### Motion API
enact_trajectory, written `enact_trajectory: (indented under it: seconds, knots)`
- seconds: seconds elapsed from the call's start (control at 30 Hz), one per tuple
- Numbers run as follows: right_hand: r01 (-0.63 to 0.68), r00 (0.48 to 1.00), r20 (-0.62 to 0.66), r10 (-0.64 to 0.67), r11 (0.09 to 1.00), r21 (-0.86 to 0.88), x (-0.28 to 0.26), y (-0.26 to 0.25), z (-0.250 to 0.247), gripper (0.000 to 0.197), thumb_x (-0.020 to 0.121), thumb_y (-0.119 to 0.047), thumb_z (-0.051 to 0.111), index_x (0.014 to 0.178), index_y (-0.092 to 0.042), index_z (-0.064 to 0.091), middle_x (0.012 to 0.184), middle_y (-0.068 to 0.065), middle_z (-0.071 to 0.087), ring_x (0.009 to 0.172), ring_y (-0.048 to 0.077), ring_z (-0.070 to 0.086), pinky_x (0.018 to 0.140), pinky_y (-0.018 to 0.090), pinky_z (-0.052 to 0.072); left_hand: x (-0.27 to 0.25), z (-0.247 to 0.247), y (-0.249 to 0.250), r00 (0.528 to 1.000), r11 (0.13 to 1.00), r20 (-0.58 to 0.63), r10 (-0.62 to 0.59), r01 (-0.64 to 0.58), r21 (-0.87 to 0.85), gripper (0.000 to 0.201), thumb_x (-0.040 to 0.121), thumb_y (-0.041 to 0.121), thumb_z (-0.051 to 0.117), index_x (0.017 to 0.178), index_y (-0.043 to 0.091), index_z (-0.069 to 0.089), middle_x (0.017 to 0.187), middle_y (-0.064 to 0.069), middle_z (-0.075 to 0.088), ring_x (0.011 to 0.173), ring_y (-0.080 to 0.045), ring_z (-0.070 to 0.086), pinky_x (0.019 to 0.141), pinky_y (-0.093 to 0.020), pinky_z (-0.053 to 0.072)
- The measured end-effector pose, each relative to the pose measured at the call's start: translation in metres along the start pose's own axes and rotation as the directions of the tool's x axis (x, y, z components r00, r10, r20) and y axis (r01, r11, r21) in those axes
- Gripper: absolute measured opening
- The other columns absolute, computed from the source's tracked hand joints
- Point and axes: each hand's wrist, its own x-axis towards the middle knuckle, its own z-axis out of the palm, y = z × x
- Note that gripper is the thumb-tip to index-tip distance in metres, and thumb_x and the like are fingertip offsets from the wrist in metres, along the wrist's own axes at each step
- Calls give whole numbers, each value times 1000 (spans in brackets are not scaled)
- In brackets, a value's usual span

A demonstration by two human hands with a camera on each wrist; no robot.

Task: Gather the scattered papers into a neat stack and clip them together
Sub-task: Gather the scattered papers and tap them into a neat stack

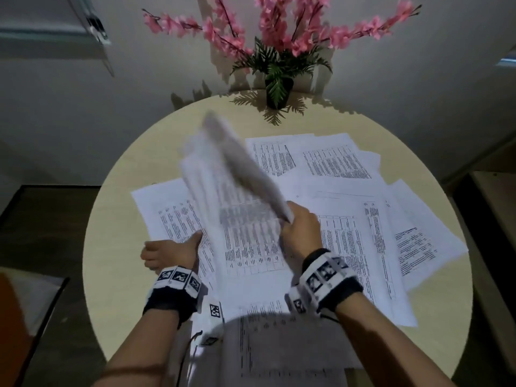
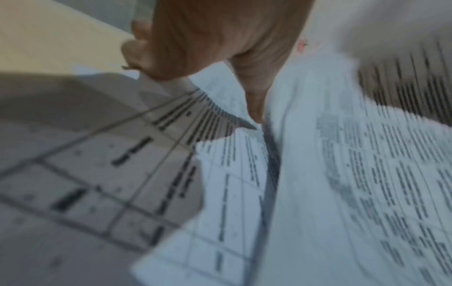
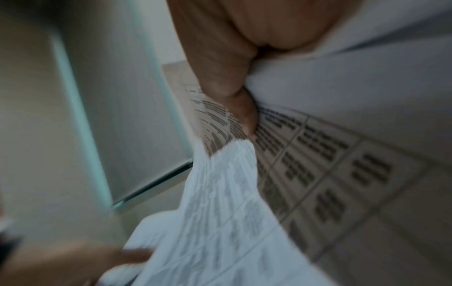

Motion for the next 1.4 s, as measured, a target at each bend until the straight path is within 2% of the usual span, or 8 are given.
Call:
enact_trajectory:
  seconds: [0.07,0.2,0.3,0.6,0.7,1.0,1.27,1.4]
  knots:
    - [-216,973,115,199,962,167,13,9,-8,1,86,-8,56,85,-8,57,72,7,59,66,24,56,58,30,53,3,2,-7,994,996,75,85,-81,-47,103,66,45,77,140,-4,24,145,-24,23,133,-40,26,109,-51,29]
    - [-521,845,286,451,814,255,9,22,-14,71,82,-24,68,138,2,33,131,21,54,119,40,52,100,52,43,-12,8,-9,884,925,330,330,-373,74,68,78,53,61,129,12,44,138,-13,32,129,-35,29,108,-46,29]
    - [-553,795,402,455,815,171,1,26,5,93,79,-33,69,144,3,13,119,13,57,106,31,58,85,45,50,-23,10,-7,823,881,407,397,-466,81,62,76,56,58,124,18,47,124,-7,37,127,-28,29,106,-41,27]
    - [-193,974,180,135,912,361,-14,4,-17,17,90,-12,54,103,-6,46,74,4,49,64,19,52,43,18,47,-24,-27,7,847,904,394,357,-207,-374,87,74,43,71,144,20,25,146,-5,28,130,-19,41,102,-48,45]
    - [65,998,-26,-61,861,505,-20,-20,-60,11,81,-9,66,82,-8,55,74,5,57,74,23,59,68,31,50,-53,-62,50,704,752,425,569,-236,-615,31,86,13,62,113,2,54,94,-7,63,75,-9,68,60,-20,57]
    - [488,865,-460,-200,549,679,-67,-76,-133,22,73,-4,73,72,-21,59,58,-21,68,59,-9,63,59,10,50,-106,-135,115,458,342,63,887,-556,-757,14,80,14,69,81,27,62,76,16,72,78,-2,68,81,-25,55]
    - [464,882,-405,-239,585,665,-74,-47,-100,39,65,-15,79,101,-16,65,97,3,73,98,23,68,90,37,54,-105,-111,84,477,416,211,853,-380,-826,77,44,42,81,109,7,60,85,7,73,76,0,71,67,-17,55]
    - [376,923,-348,-164,572,729,-66,-35,-80,22,64,-8,75,83,-18,68,70,-14,75,72,5,69,73,21,58,-114,-83,74,468,554,337,817,-474,-685,31,67,19,78,94,14,65,88,-4,70,72,-4,71,77,-32,55]
